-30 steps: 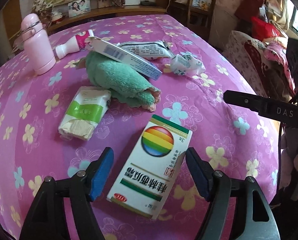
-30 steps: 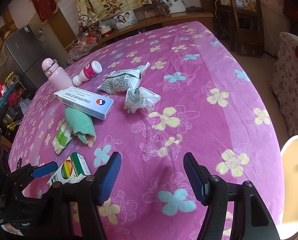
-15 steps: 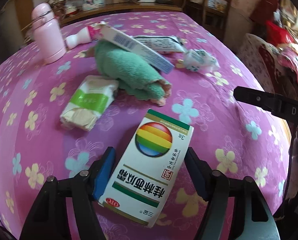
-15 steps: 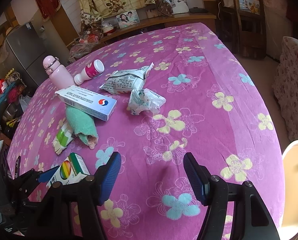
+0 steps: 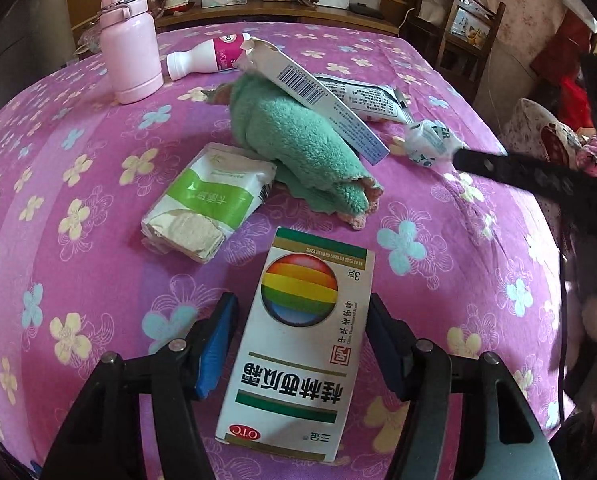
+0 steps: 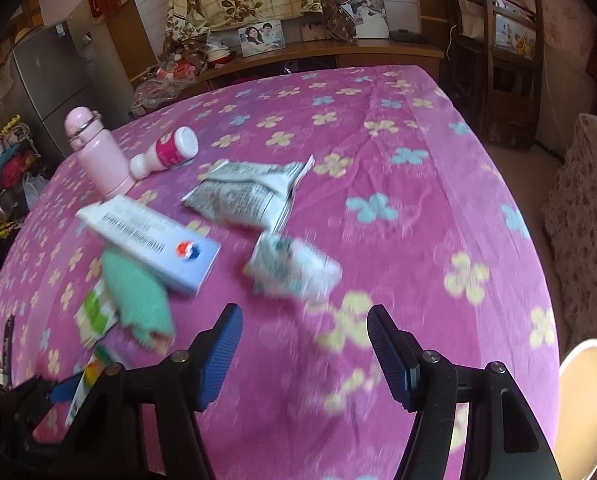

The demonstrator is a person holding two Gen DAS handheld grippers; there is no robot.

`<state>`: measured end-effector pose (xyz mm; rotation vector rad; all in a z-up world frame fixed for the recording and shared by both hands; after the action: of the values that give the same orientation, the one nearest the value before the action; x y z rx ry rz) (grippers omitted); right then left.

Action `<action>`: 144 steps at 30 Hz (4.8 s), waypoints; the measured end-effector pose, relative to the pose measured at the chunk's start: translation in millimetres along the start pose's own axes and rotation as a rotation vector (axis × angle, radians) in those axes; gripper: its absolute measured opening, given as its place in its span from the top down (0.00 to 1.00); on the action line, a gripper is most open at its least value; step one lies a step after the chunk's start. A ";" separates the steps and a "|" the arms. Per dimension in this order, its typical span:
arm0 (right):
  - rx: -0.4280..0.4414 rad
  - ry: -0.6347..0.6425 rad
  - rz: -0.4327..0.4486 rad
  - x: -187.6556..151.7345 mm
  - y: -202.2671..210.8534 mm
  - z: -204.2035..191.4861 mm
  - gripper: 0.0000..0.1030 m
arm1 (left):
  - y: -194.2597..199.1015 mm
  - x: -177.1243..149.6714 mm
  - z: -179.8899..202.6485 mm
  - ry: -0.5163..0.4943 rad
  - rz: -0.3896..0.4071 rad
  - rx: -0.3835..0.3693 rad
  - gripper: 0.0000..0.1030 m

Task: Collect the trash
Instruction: 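Grasp the rainbow-logo medicine box with the left tool while the right tool grasps the crumpled plastic wrapper, then carry the medicine box and plastic wrapper over the white bin, then open both tools over the bin to drop the box and wrapper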

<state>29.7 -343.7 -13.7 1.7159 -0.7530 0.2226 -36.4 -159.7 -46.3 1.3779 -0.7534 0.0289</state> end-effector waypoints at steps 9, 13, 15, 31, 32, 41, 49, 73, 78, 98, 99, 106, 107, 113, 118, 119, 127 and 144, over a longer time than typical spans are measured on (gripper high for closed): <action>-0.005 0.026 -0.014 21.6 -34.1 -7.8 0.34 | 0.9 0.6 0.6 -0.017 0.007 -0.001 0.36; 0.006 0.033 -0.014 18.7 -35.9 -10.5 0.41 | 1.1 0.7 2.4 -0.021 0.008 0.003 0.35; 0.013 0.051 -0.011 15.8 -34.3 -12.3 0.59 | 1.1 0.2 3.9 -0.024 0.003 0.008 0.35; 0.114 0.014 0.038 -38.4 58.4 11.1 0.67 | 27.3 -9.6 23.9 -0.033 0.053 -0.092 0.46; 0.116 0.013 0.040 -43.4 64.1 13.7 0.67 | 29.7 -8.4 29.0 -0.043 0.058 -0.089 0.46; 0.095 -0.025 0.070 -73.5 106.5 49.4 0.67 | 43.9 4.0 80.8 -0.137 0.086 -0.097 0.46; 0.055 -0.056 0.115 -81.6 141.2 89.9 0.67 | 51.2 17.1 135.6 -0.219 0.108 -0.127 0.46; -0.106 -0.348 0.180 -90.9 193.5 266.5 0.67 | 44.4 53.5 300.7 -0.431 0.127 -0.257 0.46; -0.137 -0.420 0.193 -92.5 195.3 297.9 0.67 | 38.2 57.7 327.9 -0.460 0.122 -0.277 0.46; -0.222 -0.524 0.210 -101.1 196.0 348.3 0.66 | 7.2 70.1 383.1 -0.496 0.090 -0.334 0.46; -0.222 -0.525 0.209 -101.2 195.5 348.6 0.66 | 6.0 70.3 384.0 -0.496 0.089 -0.336 0.46; -0.240 -0.529 0.215 -100.1 194.5 348.3 0.66 | -1.3 71.1 388.6 -0.497 0.087 -0.346 0.45; -0.242 -0.536 0.215 -100.4 194.4 349.4 0.66 | -1.8 71.3 388.3 -0.496 0.087 -0.349 0.45; -0.244 -0.599 0.210 -102.6 193.7 361.5 0.35 | -5.1 72.3 387.3 -0.482 0.091 -0.368 0.46; -0.241 -0.612 0.215 -102.6 194.4 364.6 0.35 | -5.0 72.1 390.1 -0.482 0.098 -0.384 0.42; -0.241 -0.610 0.213 -102.7 194.3 364.1 0.35 | -5.5 72.6 390.1 -0.478 0.098 -0.386 0.40; -0.241 -0.614 0.220 -102.4 196.2 364.0 0.35 | -6.9 72.7 383.4 -0.461 0.095 -0.379 0.40; -0.248 -0.542 0.225 -95.4 192.8 342.6 0.35 | 3.2 70.4 345.0 -0.428 0.112 -0.305 0.40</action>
<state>-239.1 -645.9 -8.8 1.4609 -1.3165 -0.1885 -143.5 -493.0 -8.4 1.0577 -1.1411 -0.2901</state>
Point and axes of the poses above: each gripper's, at about its wrist camera, not at the fingertips, and y roughly against the way its jaws point, z to its right, x to its top, the point moved 8 cm from there along -y, roughly the way its jaws point, and after that the axes turned 14 degrees about -y, right-handed, at the moved point
